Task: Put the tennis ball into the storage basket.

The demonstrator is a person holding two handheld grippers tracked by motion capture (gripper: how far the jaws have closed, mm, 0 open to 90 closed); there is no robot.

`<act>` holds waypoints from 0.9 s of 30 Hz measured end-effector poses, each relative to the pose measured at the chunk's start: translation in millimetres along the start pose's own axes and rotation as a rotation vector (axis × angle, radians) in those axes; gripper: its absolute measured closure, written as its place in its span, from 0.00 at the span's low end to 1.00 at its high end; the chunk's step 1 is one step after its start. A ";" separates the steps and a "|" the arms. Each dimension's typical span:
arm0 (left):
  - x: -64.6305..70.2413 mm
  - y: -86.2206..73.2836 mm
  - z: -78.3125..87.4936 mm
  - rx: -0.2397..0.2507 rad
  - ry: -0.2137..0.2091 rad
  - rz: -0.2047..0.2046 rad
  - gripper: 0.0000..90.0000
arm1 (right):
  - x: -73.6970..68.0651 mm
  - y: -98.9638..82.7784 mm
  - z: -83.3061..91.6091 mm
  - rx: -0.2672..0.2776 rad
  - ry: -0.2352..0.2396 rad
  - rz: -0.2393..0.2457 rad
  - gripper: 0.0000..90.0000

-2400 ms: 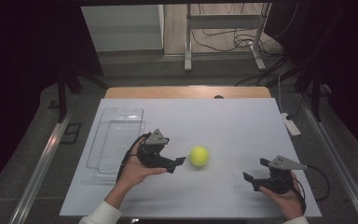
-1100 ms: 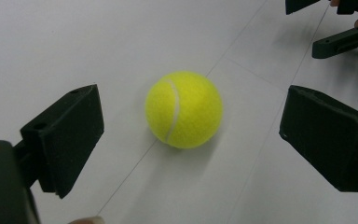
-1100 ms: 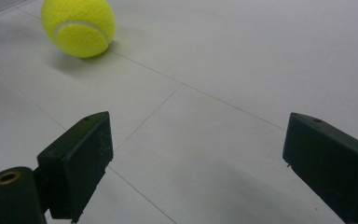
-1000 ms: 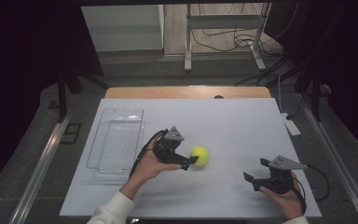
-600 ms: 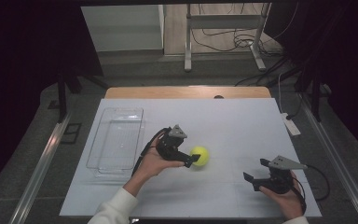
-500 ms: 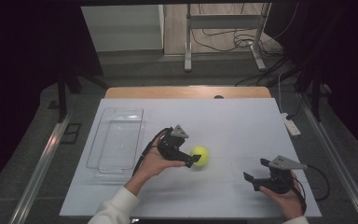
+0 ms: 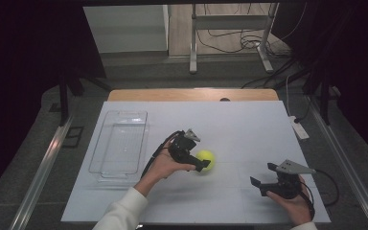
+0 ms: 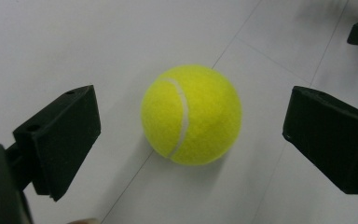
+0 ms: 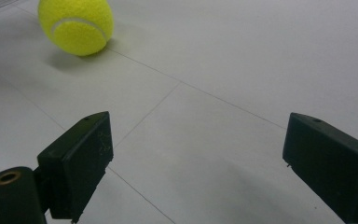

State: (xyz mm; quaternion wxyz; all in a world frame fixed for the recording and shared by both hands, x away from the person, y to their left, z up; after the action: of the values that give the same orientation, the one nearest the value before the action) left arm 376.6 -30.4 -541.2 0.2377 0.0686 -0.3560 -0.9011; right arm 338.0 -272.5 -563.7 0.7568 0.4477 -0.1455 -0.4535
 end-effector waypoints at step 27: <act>3.4 -1.7 -27.3 -0.080 -0.034 -0.004 0.04 | 0.0 -0.8 -1.6 -0.005 0.003 0.002 0.10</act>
State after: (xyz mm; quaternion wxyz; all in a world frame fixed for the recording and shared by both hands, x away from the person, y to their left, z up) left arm 381.0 -47.5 -562.3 0.2324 0.0446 -0.3235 -0.9162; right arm 338.5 -271.8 -565.2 0.7585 0.4466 -0.1436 -0.4524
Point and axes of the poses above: each handheld gripper's, and its own axes: z roughly backward along the jaws, y roughly out of its top, x roughly to its right, the point moved 9 cm from there along -z, roughly forward along the jaws, and after that the axes turned 10 degrees about -z, right-handed, at the moved point
